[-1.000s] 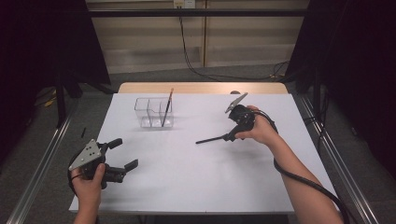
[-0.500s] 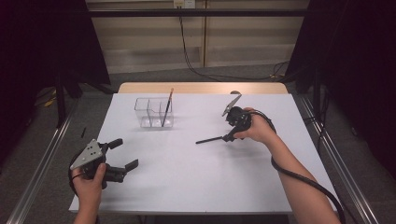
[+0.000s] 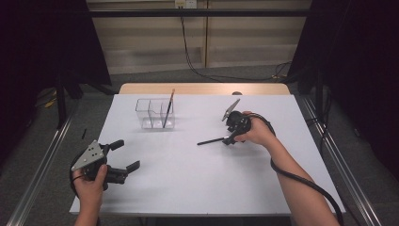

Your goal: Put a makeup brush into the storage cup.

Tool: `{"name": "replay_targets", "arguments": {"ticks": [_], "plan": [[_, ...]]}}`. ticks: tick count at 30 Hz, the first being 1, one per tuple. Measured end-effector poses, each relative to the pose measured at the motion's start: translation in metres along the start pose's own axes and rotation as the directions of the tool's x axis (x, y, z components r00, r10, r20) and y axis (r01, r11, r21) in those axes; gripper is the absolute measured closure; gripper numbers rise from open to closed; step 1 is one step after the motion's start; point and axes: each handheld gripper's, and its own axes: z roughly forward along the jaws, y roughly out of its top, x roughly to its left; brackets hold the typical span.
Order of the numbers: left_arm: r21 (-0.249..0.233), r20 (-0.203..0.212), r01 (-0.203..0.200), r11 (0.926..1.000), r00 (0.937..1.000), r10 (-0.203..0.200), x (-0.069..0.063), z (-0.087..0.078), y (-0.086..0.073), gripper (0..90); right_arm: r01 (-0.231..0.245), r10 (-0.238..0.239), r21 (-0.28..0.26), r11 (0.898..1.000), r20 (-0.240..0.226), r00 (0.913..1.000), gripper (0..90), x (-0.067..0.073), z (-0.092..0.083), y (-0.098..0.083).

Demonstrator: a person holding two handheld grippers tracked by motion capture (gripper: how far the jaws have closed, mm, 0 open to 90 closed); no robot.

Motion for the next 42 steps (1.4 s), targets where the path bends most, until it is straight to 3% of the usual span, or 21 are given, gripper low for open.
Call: {"name": "replay_targets", "arguments": {"ticks": [6,13,17,19,25,26,28,29,30,36,40,42], "plan": [[0.007,-0.004,-0.006,1.0000,1.0000,0.006,0.001,0.000,0.000,0.0,-0.008,0.008,0.003,1.000,-0.032,0.9994,42.6,0.000,-0.001,-0.002],[0.010,-0.006,-0.005,0.9999,1.0000,0.005,0.000,0.001,0.000,0.0,0.014,-0.011,0.054,0.998,-0.061,0.9981,74.6,0.004,-0.007,-0.001],[0.007,-0.009,-0.007,1.0000,0.9999,0.007,0.000,0.000,0.000,0.0,0.037,-0.032,0.067,0.997,-0.080,0.9963,79.5,0.008,-0.008,-0.003],[0.005,-0.012,-0.005,1.0000,0.9999,0.005,0.000,0.000,0.001,0.0,0.027,-0.021,0.079,0.996,-0.079,0.9966,83.7,0.011,-0.009,-0.004],[0.008,-0.011,-0.016,0.9998,0.9998,0.016,-0.001,0.000,0.002,0.0,0.043,-0.030,0.112,0.993,-0.119,0.9925,84.8,0.016,-0.014,-0.010],[0.008,-0.009,-0.017,0.9998,0.9998,0.017,-0.001,0.000,0.002,0.0,0.027,-0.012,0.122,0.992,-0.123,0.9923,84.8,0.019,-0.015,-0.011],[0.008,-0.009,-0.018,0.9998,0.9998,0.018,-0.002,0.000,0.002,0.0,0.032,-0.016,0.137,0.990,-0.121,0.9925,84.7,0.021,-0.016,-0.013],[0.008,-0.007,-0.016,0.9998,0.9998,0.016,-0.002,0.001,0.002,0.0,0.056,-0.040,0.140,0.989,-0.121,0.9919,84.7,0.020,-0.017,-0.015],[0.011,-0.009,-0.017,0.9998,0.9998,0.018,-0.002,0.001,0.002,0.1,0.025,-0.008,0.136,0.990,-0.118,0.9929,84.7,0.023,-0.017,-0.015],[0.015,-0.006,-0.021,0.9997,0.9998,0.021,-0.003,0.002,0.003,0.1,0.037,-0.019,0.148,0.988,-0.123,0.9923,83.9,0.020,-0.016,-0.015],[0.012,-0.005,-0.018,0.9998,0.9998,0.018,-0.002,0.003,0.002,0.0,0.008,0.013,0.169,0.986,-0.122,0.9925,83.4,0.022,-0.015,-0.011],[0.011,-0.005,-0.018,0.9998,0.9998,0.018,-0.002,0.003,0.002,0.1,0.024,-0.001,0.183,0.983,-0.123,0.9925,83.1,0.021,-0.015,-0.010]]}}
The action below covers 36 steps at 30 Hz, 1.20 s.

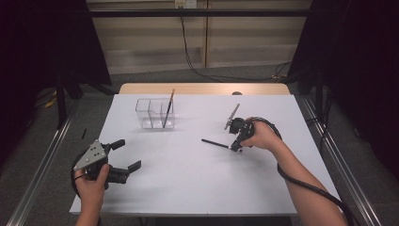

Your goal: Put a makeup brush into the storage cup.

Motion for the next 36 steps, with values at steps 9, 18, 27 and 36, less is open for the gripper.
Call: {"name": "replay_targets", "arguments": {"ticks": [9,18,27,36], "plan": [[-0.002,0.000,0.000,1.0000,1.0000,0.000,0.000,0.001,0.000,0.1,0.008,-0.008,0.035,0.999,0.005,1.0000,83.8,0.000,0.001,0.005],[-0.004,-0.001,0.003,1.0000,1.0000,-0.003,0.000,0.000,0.000,0.1,0.027,-0.028,0.043,0.999,0.022,0.9994,84.6,0.003,0.000,0.006],[0.001,-0.002,0.002,1.0000,1.0000,-0.002,0.000,0.000,0.000,0.1,0.036,-0.036,0.033,0.999,0.021,0.9991,84.6,0.005,-0.001,0.001],[0.002,0.003,0.002,1.0000,1.0000,-0.002,-0.001,0.003,0.001,0.0,0.076,-0.077,0.031,0.997,0.027,0.9967,84.6,0.010,-0.008,-0.003]]}}
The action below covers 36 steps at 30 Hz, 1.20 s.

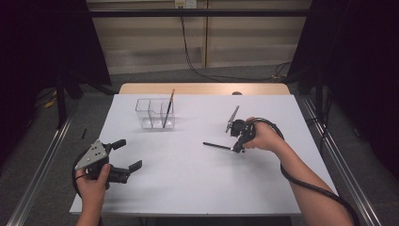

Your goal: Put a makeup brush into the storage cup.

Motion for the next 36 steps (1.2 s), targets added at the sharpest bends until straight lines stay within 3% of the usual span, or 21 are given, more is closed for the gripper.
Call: {"name": "replay_targets", "arguments": {"ticks": [5,14,16,18,29,36], "plan": [[0.001,0.001,-0.001,1.0000,1.0000,0.001,-0.001,0.001,0.000,0.0,0.037,-0.037,-0.010,0.999,0.003,0.9993,84.6,0.006,-0.005,0.003],[0.007,0.008,0.006,1.0000,1.0000,-0.006,-0.002,0.002,0.000,0.1,0.043,-0.044,-0.025,0.999,-0.019,0.9989,84.6,0.018,-0.007,0.006],[0.007,0.008,0.004,1.0000,1.0000,-0.004,-0.002,0.003,0.000,0.1,0.049,-0.049,-0.008,0.999,-0.014,0.9987,84.6,0.019,-0.004,0.007],[0.007,0.008,0.006,1.0000,1.0000,-0.006,-0.003,0.003,0.000,0.1,0.058,-0.057,0.004,0.998,-0.012,0.9983,84.5,0.018,-0.002,0.007],[0.009,0.012,0.011,0.9999,0.9999,-0.011,-0.002,0.005,-0.001,0.1,0.007,-0.007,0.002,1.000,0.001,1.0000,81.9,0.005,0.007,0.002],[0.010,0.011,0.010,0.9999,0.9999,-0.010,0.000,0.004,-0.002,0.0,0.021,-0.021,0.028,0.999,0.003,0.9998,80.3,0.004,0.009,0.009]]}}
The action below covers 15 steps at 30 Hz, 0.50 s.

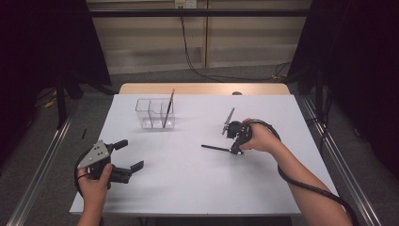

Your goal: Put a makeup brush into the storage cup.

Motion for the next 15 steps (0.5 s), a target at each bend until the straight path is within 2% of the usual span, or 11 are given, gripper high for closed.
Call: {"name": "replay_targets", "arguments": {"ticks": [4,5,7,14,15], "plan": [[-0.001,-0.002,-0.008,1.0000,1.0000,0.008,0.0002,-0.0014,0.0010,0.0,0.011,-0.012,0.045,0.999,0.026,0.9996,84.1,0.0038,0.0002,0.0056],[0.003,-0.004,-0.011,0.9999,0.9999,0.011,0.0002,-0.0017,0.0010,0.0,0.024,-0.026,0.043,0.999,0.035,0.9991,84.2,0.0037,0.0008,0.0063],[0.000,-0.002,-0.005,1.0000,1.0000,0.005,-0.0001,-0.0021,0.0006,0.0,0.020,-0.022,0.057,0.998,0.040,0.9989,84.3,0.0050,0.0006,0.0078],[0.001,-0.005,-0.005,1.0000,1.0000,0.005,0.0005,-0.0024,0.0004,0.1,-0.022,0.022,-0.003,1.000,0.019,0.9996,84.4,0.0044,-0.0020,0.0001],[0.000,-0.006,-0.004,1.0000,1.0000,0.004,0.0005,-0.0022,0.0005,0.1,-0.001,0.002,-0.007,1.000,0.017,0.9999,84.5,0.0043,-0.0032,-0.0002]]}}
